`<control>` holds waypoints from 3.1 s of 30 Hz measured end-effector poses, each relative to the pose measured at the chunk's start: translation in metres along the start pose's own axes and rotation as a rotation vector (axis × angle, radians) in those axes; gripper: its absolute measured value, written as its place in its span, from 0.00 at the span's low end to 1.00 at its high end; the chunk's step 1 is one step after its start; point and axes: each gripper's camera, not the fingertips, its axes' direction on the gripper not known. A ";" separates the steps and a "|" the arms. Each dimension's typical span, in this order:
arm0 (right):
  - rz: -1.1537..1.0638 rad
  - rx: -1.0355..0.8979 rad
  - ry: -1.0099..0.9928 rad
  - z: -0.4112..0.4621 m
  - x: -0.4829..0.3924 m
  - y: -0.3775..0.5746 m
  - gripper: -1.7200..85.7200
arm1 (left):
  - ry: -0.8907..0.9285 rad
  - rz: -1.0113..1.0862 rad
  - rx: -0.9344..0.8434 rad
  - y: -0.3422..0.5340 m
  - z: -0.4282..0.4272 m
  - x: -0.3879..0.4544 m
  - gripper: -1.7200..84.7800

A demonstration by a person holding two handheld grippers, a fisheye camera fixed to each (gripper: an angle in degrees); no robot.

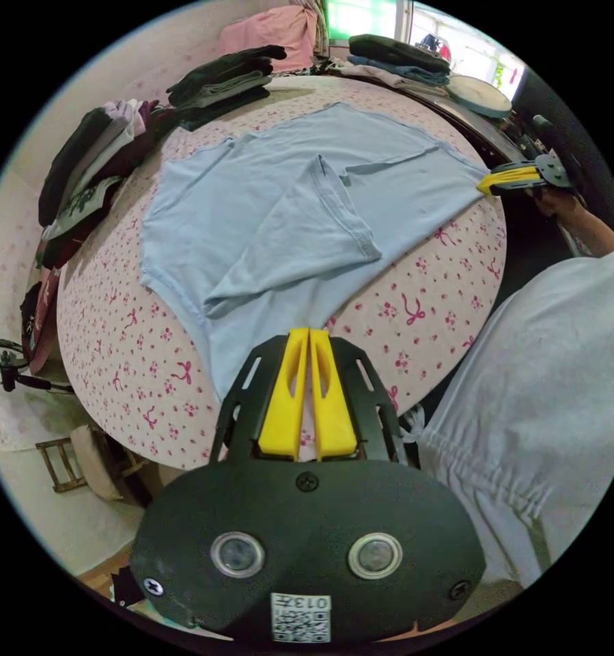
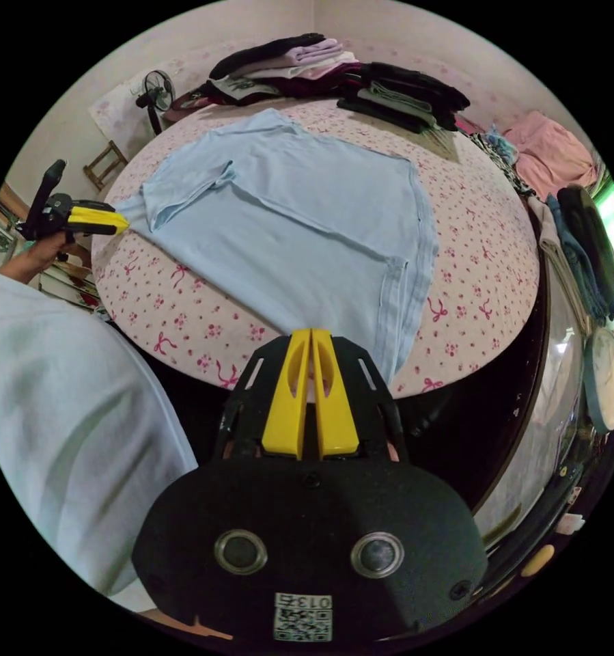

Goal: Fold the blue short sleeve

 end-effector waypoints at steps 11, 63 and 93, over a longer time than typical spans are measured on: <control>0.022 0.028 0.022 0.001 0.029 -0.028 0.02 | 0.031 -0.047 0.003 -0.026 -0.009 -0.044 0.02; -0.230 0.134 0.026 0.004 0.148 -0.281 0.05 | 0.201 -0.152 0.383 -0.171 -0.079 -0.322 0.02; -0.113 0.297 0.296 -0.026 0.046 -0.219 0.05 | 0.008 -0.124 0.501 -0.113 -0.146 -0.287 0.02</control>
